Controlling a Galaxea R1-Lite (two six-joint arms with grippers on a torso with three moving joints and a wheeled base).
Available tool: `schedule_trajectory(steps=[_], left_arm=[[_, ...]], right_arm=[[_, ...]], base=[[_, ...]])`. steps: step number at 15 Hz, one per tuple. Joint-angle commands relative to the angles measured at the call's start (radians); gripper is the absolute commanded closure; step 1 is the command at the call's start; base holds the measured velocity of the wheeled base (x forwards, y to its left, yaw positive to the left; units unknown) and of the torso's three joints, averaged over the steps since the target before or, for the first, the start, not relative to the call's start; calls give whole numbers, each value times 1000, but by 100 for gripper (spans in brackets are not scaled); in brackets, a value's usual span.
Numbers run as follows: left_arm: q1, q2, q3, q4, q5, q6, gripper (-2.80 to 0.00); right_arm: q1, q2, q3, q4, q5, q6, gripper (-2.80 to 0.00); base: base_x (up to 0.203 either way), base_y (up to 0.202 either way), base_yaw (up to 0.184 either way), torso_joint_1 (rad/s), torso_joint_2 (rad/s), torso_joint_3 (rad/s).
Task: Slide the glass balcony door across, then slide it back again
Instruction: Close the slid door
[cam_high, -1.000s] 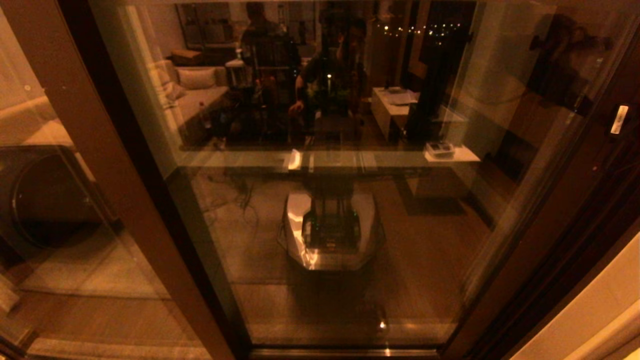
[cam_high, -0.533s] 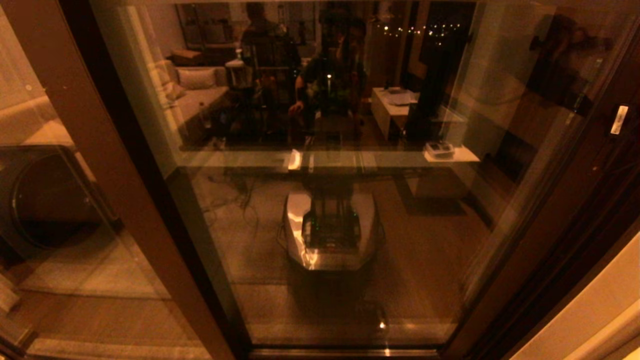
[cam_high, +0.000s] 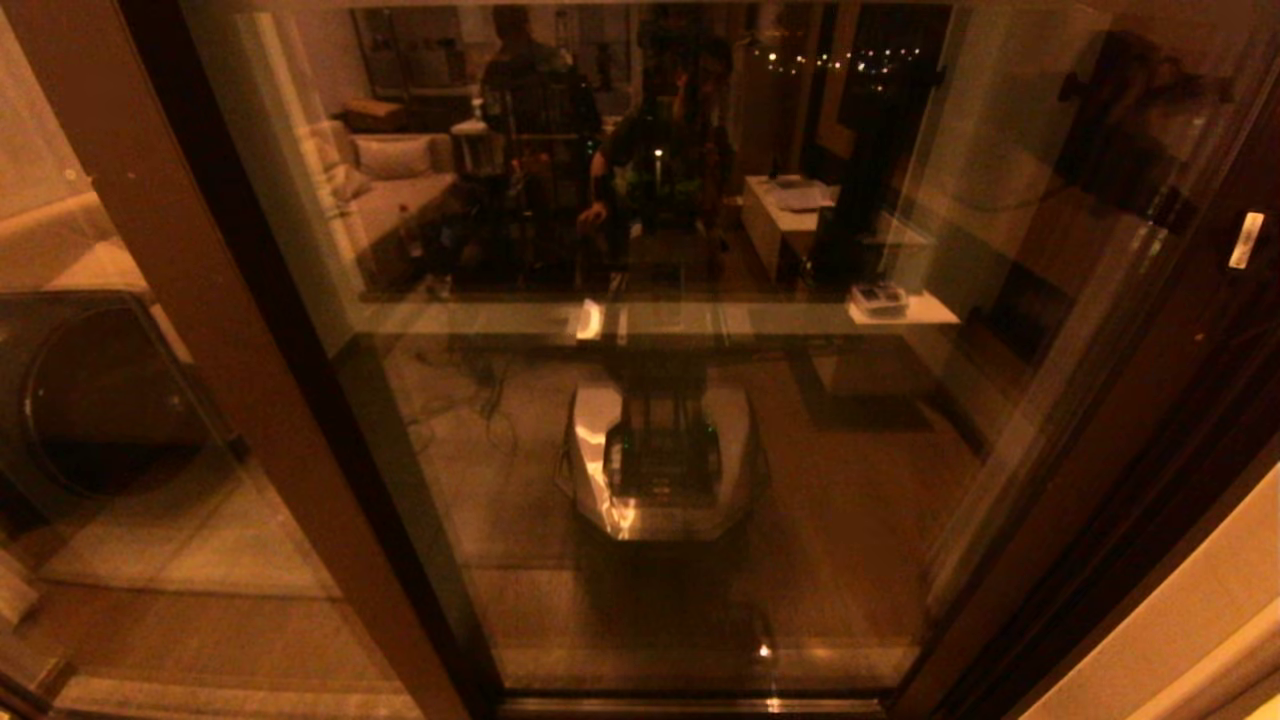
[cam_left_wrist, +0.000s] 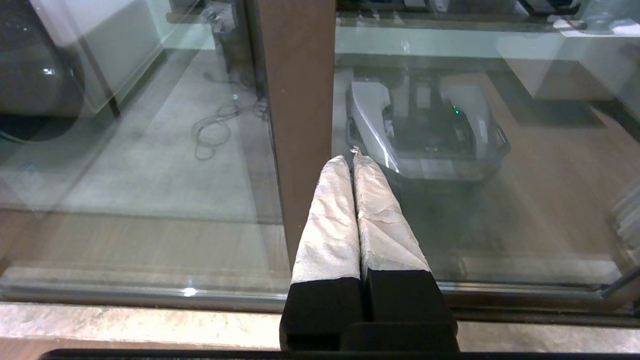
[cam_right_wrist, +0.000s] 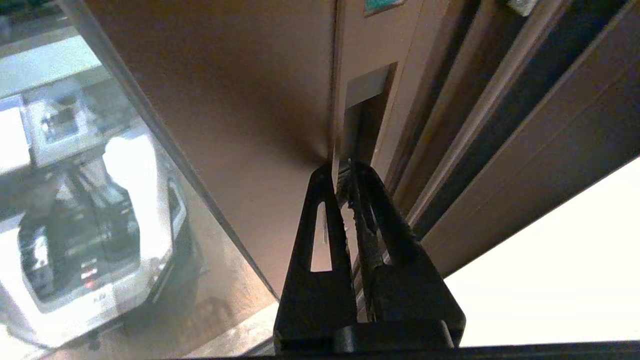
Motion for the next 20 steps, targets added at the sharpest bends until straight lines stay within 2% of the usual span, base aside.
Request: schedule_trajectory(steps=[1,20], left_arm=[[0,-1,0,0,0,0,0],[0,-1,0,0,0,0,0]], right_arm=[[-11,14,-11,2,1,0,0],[-74,65,-73,3,16,2,0]], base=[[0,0,0,0,0,0],[0,0,0,0,0,0]])
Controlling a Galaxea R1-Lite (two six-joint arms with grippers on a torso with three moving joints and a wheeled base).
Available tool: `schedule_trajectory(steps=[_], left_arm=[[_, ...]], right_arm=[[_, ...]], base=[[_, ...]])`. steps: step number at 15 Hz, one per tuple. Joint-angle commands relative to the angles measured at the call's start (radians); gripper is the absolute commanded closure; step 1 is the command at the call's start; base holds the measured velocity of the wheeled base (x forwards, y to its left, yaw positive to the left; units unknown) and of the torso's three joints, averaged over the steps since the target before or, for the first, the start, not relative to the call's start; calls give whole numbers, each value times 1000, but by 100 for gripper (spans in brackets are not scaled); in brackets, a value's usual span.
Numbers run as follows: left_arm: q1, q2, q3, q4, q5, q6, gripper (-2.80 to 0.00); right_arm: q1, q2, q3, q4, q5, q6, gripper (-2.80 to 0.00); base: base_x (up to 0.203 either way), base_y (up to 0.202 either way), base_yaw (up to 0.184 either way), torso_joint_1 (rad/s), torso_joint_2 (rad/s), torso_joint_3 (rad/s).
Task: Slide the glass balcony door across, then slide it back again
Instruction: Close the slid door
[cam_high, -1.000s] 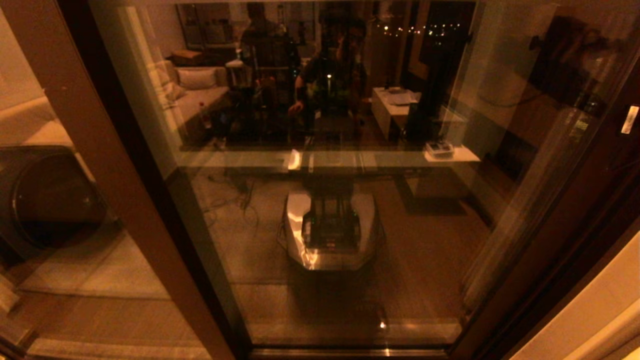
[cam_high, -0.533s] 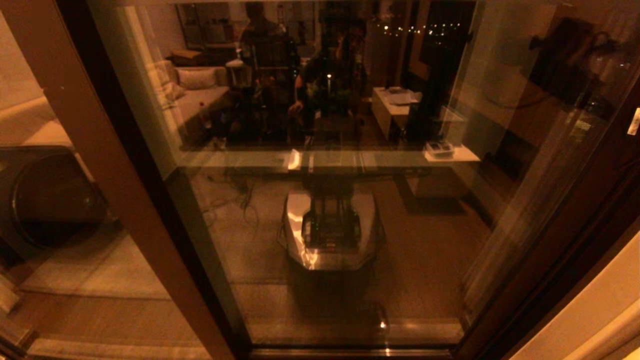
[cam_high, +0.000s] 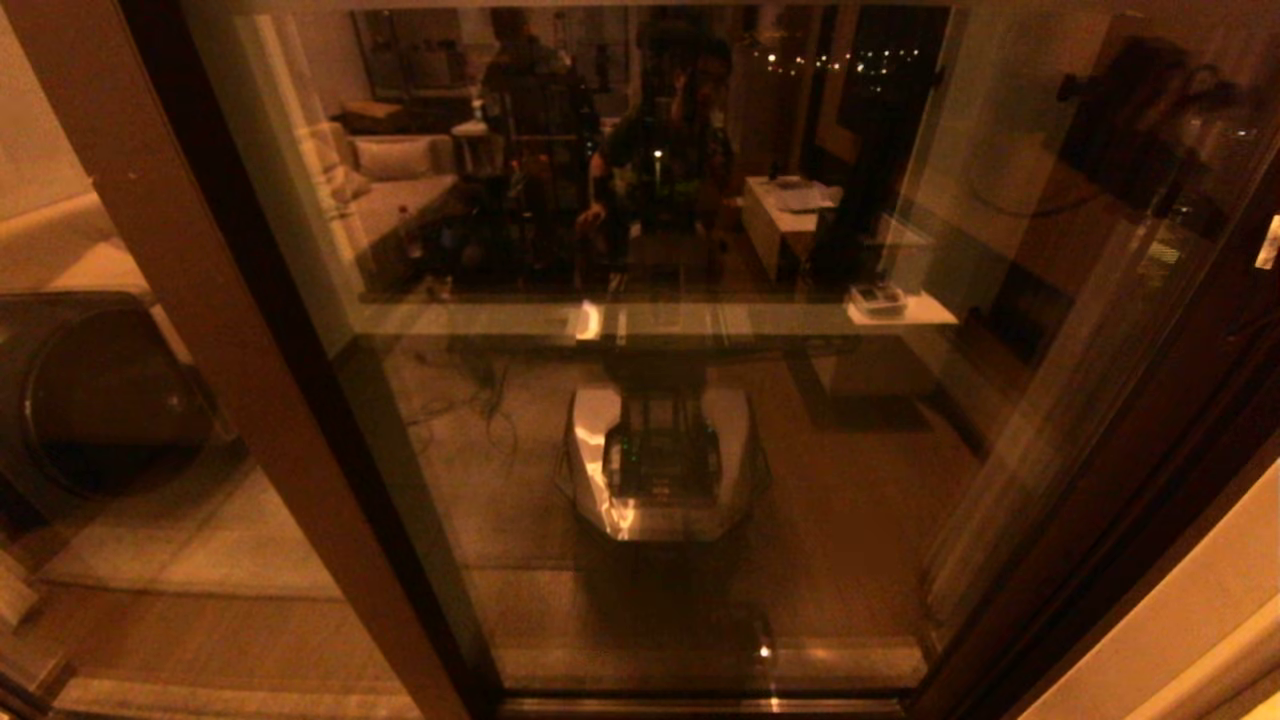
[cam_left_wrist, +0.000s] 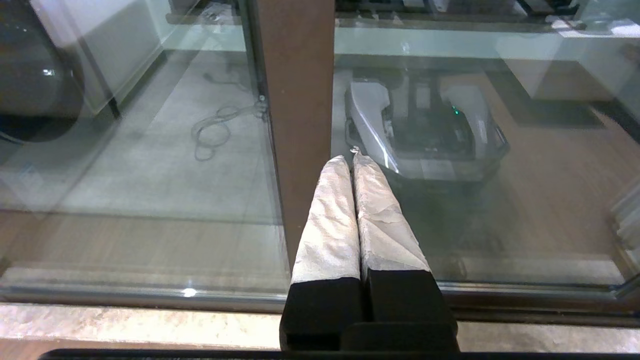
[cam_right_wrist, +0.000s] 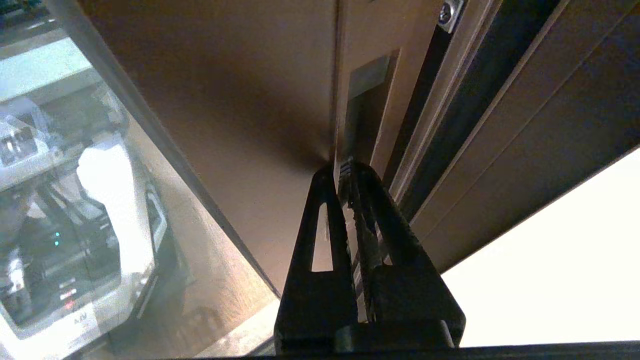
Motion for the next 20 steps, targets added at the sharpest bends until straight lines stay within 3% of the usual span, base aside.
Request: schedule_trajectory(steps=[1,20], left_arm=[[0,0,0,0,0,0,0],[0,0,0,0,0,0,0]], right_arm=[[-2,5,-4,-8,-2,1,0],[-36,10,-22,-5,2,1,0]], base=[[0,0,0,0,0,0],[0,0,0,0,0,0]])
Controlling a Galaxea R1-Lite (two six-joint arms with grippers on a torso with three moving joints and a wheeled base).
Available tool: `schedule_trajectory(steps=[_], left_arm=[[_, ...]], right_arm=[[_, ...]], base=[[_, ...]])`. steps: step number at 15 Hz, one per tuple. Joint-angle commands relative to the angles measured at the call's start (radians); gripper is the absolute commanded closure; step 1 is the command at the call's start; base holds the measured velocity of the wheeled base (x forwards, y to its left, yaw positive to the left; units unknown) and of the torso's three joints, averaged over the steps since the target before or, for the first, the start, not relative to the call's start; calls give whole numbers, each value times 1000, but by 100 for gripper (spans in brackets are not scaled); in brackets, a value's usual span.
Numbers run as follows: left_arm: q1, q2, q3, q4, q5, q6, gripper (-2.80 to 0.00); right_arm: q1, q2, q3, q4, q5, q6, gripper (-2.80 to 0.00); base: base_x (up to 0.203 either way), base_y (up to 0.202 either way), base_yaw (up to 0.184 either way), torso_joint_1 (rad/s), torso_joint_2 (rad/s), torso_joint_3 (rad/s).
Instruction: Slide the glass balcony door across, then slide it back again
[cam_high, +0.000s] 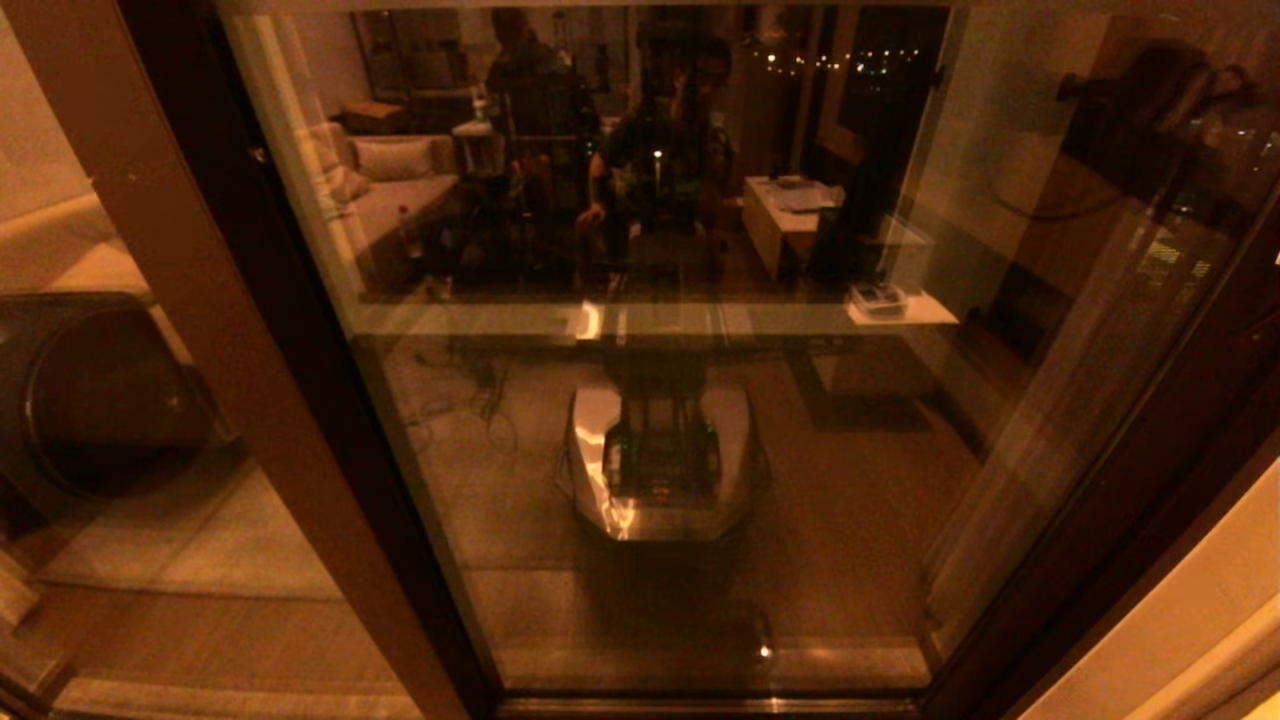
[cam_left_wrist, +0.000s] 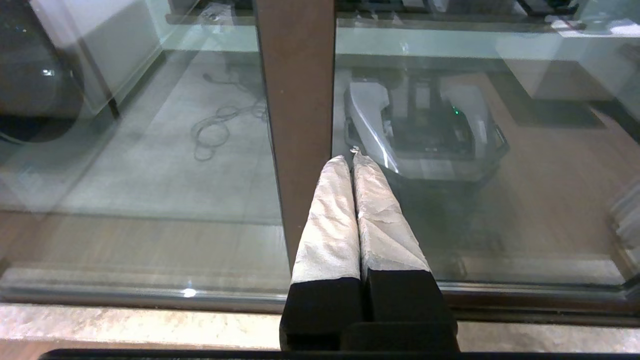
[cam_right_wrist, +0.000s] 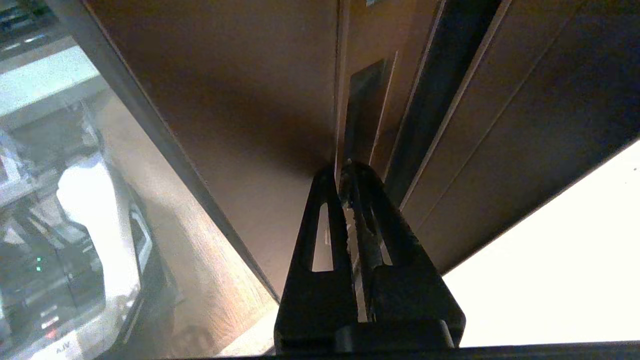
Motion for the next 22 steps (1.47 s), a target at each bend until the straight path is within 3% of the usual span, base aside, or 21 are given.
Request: schedule_trajectory(steps=[1,6,9,11,14,16,18,20,22], left_arm=[[1,-2,0,0,0,0,0],[1,-1,0,0,0,0,0],[1,0,0,0,0,0,0],[1,-2,0,0,0,0,0],[1,-2,0,0,0,0,0],[1,-2,0,0,0,0,0],[1,-2,0,0,0,0,0],[1,0,0,0,0,0,0],[1,0,0,0,0,0,0]], right_arm=[[1,-40,25,8,22,-1,0],[-5,-195,90,72,97,-24,0],[-14,-363,199,115,234,-49,0],[-11,-502,268,178,398,-53,0],[-7,-725,390,272,753,-50,0],[-2,-888,493,304,923,-45,0],[75,-1054,550,366,991,-3,0],[281,-1179,545,481,1017,56,0],[436,-1294,439,719,1022,116,0]], base=[[0,0,0,0,0,0],[0,0,0,0,0,0],[0,0,0,0,0,0],[0,0,0,0,0,0],[0,0,0,0,0,0],[0,0,0,0,0,0],[0,0,0,0,0,0],[0,0,0,0,0,0],[0,0,0,0,0,0]])
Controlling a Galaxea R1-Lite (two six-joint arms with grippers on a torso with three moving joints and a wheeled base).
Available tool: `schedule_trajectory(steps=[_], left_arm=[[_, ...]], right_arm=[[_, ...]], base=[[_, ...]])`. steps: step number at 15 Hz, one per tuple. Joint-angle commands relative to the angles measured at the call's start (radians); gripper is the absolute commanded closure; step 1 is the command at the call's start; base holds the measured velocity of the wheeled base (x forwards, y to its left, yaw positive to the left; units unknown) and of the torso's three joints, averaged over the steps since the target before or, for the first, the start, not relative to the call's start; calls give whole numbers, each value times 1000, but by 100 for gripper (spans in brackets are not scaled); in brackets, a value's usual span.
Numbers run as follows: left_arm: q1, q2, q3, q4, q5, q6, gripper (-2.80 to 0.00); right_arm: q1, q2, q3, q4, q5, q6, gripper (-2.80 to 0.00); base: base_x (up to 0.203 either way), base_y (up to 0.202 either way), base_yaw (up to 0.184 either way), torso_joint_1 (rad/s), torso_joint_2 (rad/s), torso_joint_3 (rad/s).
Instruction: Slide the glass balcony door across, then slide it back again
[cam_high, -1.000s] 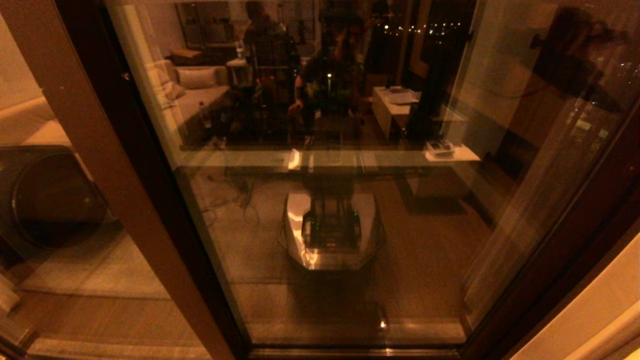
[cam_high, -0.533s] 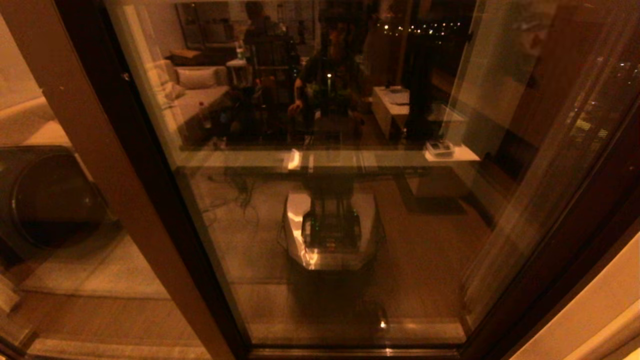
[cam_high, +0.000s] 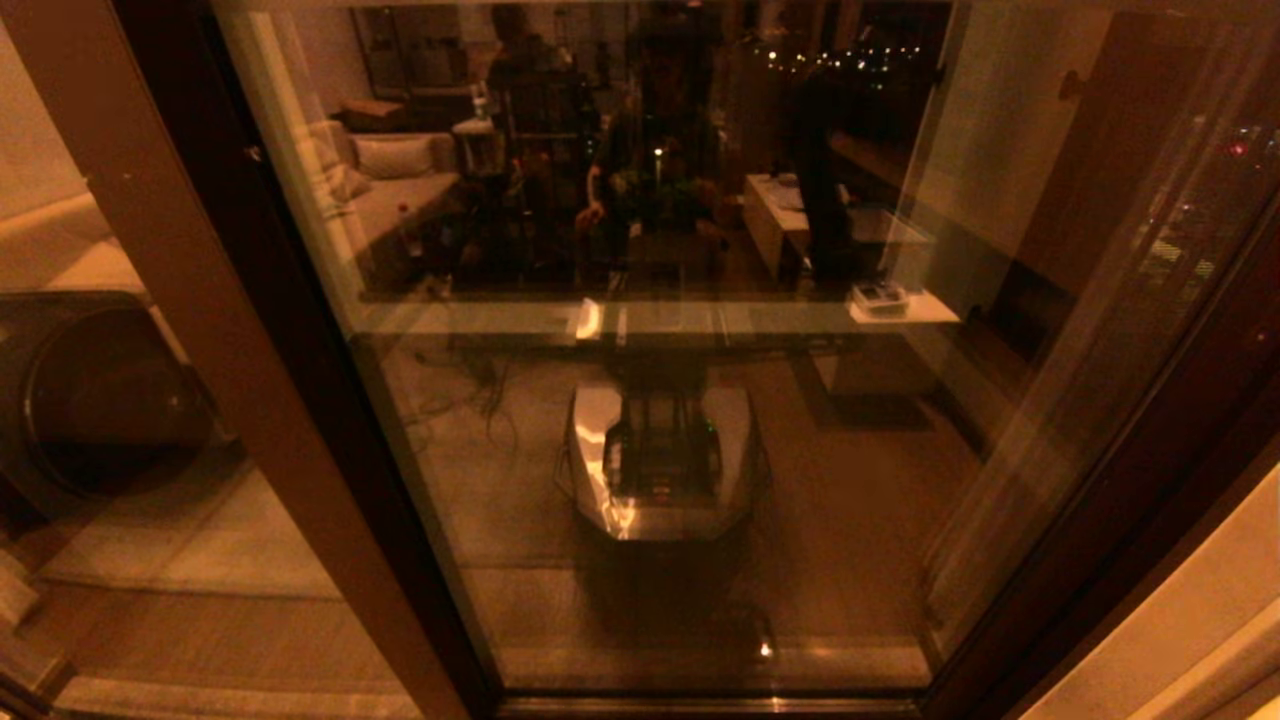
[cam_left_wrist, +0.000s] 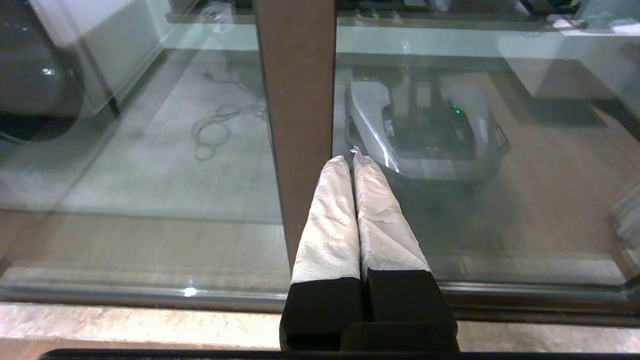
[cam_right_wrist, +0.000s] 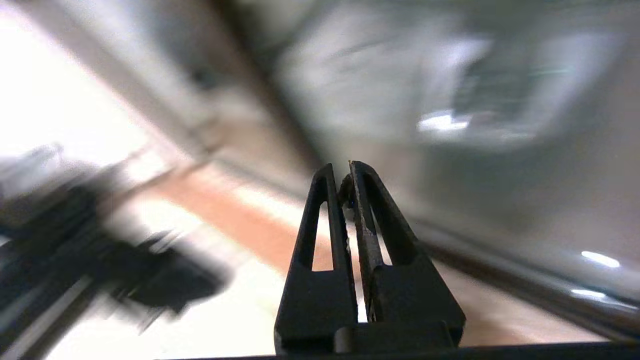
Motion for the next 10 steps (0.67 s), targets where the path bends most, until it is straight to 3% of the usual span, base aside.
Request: schedule_trajectory(steps=[1,3,5,10], left_arm=[[0,0,0,0,0,0,0],[0,-2,0,0,-1,0,0],[0,-1,0,0,0,0,0],[0,0,0,0,0,0,0]], right_arm=[[122,-196,-126,282,-32,37,0],[111,-252,-207,447,-173,-2,0],[96,-305,-253,572,-293,-125,0],[114,-543,-241,814,-465,-308,0]], base=[[0,0,0,0,0,0],[0,0,0,0,0,0],[0,0,0,0,0,0],[0,0,0,0,0,0]])
